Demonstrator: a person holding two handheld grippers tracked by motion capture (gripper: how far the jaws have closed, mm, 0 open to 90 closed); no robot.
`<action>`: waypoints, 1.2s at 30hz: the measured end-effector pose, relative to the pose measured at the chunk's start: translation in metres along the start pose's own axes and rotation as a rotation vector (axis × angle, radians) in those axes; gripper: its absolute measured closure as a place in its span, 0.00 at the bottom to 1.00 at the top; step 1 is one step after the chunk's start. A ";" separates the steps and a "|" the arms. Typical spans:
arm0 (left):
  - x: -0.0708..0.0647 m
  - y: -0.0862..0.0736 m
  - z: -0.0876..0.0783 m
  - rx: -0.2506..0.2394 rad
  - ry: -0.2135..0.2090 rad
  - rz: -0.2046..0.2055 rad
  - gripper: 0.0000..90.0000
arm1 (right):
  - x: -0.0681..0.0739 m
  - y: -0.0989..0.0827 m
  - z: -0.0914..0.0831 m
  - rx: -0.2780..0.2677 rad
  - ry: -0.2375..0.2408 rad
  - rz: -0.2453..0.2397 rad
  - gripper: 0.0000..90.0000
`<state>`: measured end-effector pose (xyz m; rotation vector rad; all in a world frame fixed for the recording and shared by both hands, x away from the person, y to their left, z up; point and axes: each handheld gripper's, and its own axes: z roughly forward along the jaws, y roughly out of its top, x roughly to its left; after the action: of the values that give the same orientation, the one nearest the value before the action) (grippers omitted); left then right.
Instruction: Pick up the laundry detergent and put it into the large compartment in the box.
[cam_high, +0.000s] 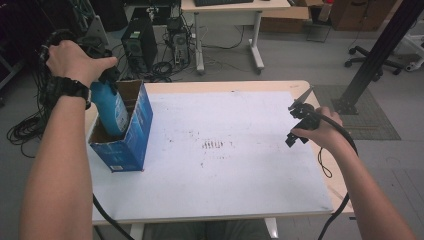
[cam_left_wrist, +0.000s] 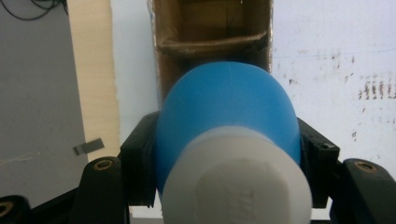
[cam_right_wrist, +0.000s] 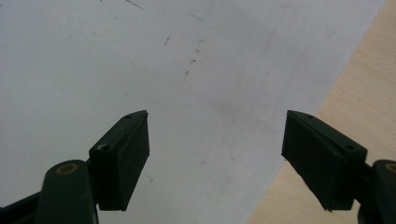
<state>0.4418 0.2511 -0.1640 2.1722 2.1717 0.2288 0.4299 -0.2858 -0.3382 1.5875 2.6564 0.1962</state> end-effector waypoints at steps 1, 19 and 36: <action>0.000 0.000 0.003 0.002 -0.001 0.000 0.42 | 0.000 0.000 0.000 0.003 -0.001 -0.001 0.26; 0.002 -0.001 0.039 0.053 -0.015 -0.003 0.42 | -0.001 -0.001 0.002 0.003 0.000 0.001 0.26; 0.003 -0.004 0.065 0.076 -0.011 -0.004 0.42 | 0.003 0.000 0.006 0.006 -0.013 -0.019 0.27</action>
<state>0.4479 0.2583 -0.2283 2.2018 2.2140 0.1367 0.4292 -0.2829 -0.3437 1.5600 2.6640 0.1766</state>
